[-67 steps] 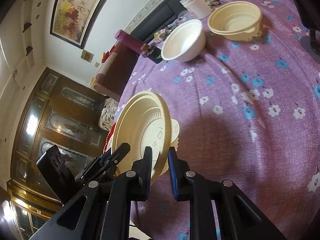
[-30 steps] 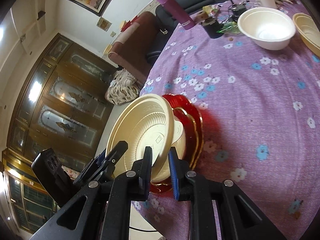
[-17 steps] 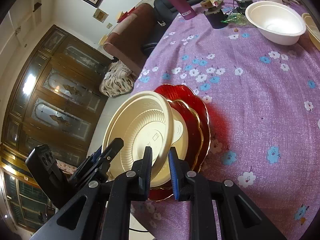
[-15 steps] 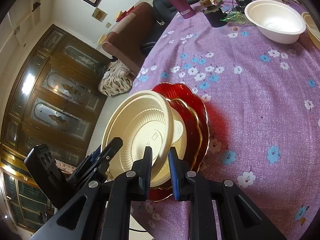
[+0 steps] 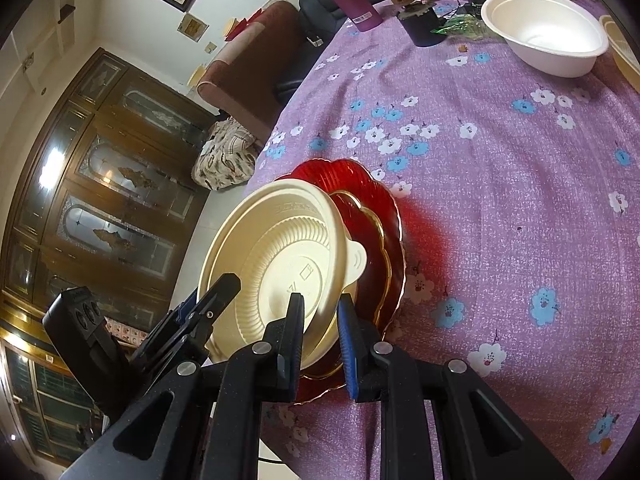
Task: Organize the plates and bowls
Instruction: 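Lower the cream bowl onto the white bowl in the red plates, then open both grippers and move them toward the large white bowl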
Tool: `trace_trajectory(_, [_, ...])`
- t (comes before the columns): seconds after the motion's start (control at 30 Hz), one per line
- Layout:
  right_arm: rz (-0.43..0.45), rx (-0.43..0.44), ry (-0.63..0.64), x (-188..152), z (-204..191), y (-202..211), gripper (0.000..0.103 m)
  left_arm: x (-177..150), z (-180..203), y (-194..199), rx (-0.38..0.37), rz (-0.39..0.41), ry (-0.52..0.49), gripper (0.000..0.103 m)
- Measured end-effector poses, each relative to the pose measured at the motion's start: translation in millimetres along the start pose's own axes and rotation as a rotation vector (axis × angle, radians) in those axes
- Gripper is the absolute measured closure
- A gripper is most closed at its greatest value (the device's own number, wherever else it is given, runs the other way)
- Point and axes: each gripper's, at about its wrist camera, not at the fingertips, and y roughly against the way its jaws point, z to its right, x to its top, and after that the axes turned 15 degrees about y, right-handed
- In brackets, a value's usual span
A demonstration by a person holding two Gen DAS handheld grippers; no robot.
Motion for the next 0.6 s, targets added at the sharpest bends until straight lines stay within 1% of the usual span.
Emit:
trace_trajectory(0.17, [-0.011, 0.012, 0.001, -2, 1, 0, 0.083, 1, 0, 3, 0.003, 0.009, 0.003, 0.068])
trace_trajectory(0.3, [-0.009, 0.028, 0.000, -6, 2, 6, 0.083, 3, 2, 12, -0.003, 0.027, 0.006, 0.067])
trace_trajectory(0.37, [0.001, 0.038, -0.002, -10, 4, 13, 0.083, 5, 4, 19, -0.008, 0.042, 0.001, 0.067])
trace_trajectory(0.47, [0.017, 0.046, -0.017, -18, 12, 29, 0.083, 7, 13, 31, -0.035, 0.058, -0.009, 0.067])
trace_trajectory(0.53, [0.038, 0.046, -0.027, -23, 19, 43, 0.083, 5, 25, 36, -0.052, 0.065, -0.035, 0.063])
trace_trajectory(0.6, [0.065, 0.028, -0.047, -26, 31, 57, 0.083, 1, 40, 39, -0.080, 0.056, -0.064, 0.062])
